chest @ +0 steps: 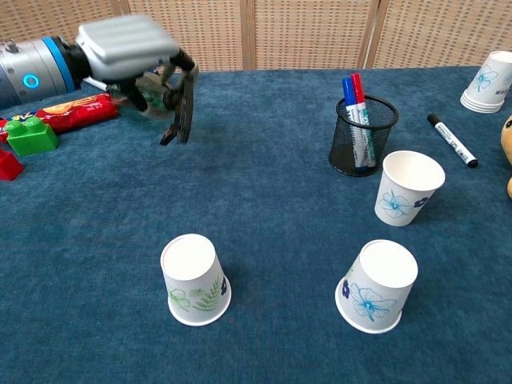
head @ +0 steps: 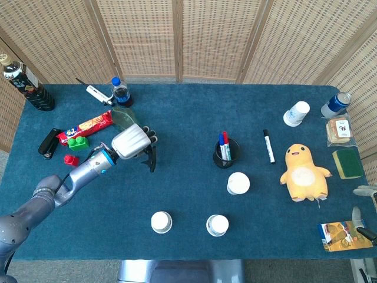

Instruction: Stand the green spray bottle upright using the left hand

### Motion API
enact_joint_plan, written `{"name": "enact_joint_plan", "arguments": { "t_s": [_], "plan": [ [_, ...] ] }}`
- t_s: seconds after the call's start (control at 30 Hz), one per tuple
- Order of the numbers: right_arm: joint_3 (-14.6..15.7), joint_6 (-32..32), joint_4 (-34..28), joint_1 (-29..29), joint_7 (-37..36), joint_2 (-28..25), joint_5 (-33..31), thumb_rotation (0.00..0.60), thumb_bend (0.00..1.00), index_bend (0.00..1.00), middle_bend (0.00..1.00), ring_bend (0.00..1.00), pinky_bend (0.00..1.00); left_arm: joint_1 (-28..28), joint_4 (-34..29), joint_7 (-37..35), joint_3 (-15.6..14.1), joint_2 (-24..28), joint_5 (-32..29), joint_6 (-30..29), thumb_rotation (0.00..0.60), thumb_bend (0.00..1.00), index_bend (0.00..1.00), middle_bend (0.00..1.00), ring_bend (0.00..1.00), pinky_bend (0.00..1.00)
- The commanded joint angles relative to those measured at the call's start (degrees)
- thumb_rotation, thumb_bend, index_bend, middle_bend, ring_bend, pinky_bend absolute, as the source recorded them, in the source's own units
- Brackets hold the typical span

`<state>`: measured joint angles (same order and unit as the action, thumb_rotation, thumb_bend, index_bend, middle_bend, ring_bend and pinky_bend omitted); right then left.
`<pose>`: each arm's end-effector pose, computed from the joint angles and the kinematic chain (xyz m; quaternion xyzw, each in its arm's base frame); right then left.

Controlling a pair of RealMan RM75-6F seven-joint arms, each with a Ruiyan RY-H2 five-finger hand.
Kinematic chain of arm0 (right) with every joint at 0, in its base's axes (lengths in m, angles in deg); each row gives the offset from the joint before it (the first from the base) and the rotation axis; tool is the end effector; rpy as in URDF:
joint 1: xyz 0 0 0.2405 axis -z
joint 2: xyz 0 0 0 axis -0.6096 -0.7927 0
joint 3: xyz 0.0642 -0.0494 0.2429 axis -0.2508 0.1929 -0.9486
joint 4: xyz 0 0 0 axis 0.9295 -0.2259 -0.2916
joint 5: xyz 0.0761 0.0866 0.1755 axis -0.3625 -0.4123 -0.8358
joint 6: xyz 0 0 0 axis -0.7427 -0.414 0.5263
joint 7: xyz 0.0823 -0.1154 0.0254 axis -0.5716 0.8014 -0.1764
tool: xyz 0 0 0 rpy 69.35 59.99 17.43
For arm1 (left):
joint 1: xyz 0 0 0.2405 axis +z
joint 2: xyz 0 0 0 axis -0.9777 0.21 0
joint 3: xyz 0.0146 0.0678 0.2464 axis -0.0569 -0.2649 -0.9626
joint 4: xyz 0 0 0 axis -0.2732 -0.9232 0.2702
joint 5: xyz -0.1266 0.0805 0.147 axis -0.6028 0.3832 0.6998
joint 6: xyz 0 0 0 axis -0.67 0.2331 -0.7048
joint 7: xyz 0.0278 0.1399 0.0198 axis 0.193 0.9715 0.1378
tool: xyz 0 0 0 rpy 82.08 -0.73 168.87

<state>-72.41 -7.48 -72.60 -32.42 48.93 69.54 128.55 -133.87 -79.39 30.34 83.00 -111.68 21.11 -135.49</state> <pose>-0.2765 -0.1351 0.2313 0.4733 -0.4276 0.4915 0.5930 -0.1436 0.4300 0.0105 -0.8391 -0.0630 -0.3985 0.3650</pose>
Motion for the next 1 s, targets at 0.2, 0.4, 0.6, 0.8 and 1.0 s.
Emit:
{"name": "enact_joint_plan", "arguments": {
  "t_s": [0.2, 0.4, 0.6, 0.8, 1.0],
  "plan": [
    [-0.04, -0.15, 0.05, 0.01, 0.32, 0.13, 0.13, 0.600, 0.50, 0.37, 0.36, 0.20, 0.30, 2.99, -6.27, -10.71, 7.59, 2.28, -7.66, -5.49, 0.600, 0.33, 0.73, 0.65, 0.59, 0.77],
    [0.07, 0.12, 0.49, -0.08, 0.02, 0.54, 0.16, 0.600, 0.50, 0.37, 0.36, 0.20, 0.30, 5.77, -13.62, -15.11, 10.92, 5.63, -11.62, -7.40, 0.600, 0.33, 0.73, 0.65, 0.59, 0.79],
    [0.06, 0.62, 1.29, -0.35, -0.68, 0.95, 0.09, 0.600, 0.50, 0.37, 0.36, 0.20, 0.30, 9.30, -22.16, -19.26, 13.57, 8.58, -15.93, -7.98, 0.600, 0.33, 0.72, 0.65, 0.59, 0.80],
    [0.05, 1.56, 2.09, -0.87, -1.29, 1.46, -0.06, 0.600, 0.50, 0.37, 0.36, 0.20, 0.30, 12.05, -29.61, -22.18, 15.66, 11.18, -20.09, -6.54, 0.600, 0.33, 0.72, 0.64, 0.58, 0.80],
    [0.16, 2.74, 2.82, -1.48, -1.75, 2.20, -0.22, 0.600, 0.50, 0.37, 0.36, 0.20, 0.30, 14.42, -38.75, -26.05, 18.53, 15.05, -26.21, -1.99, 0.600, 0.34, 0.71, 0.64, 0.58, 0.80]
  ]
}}
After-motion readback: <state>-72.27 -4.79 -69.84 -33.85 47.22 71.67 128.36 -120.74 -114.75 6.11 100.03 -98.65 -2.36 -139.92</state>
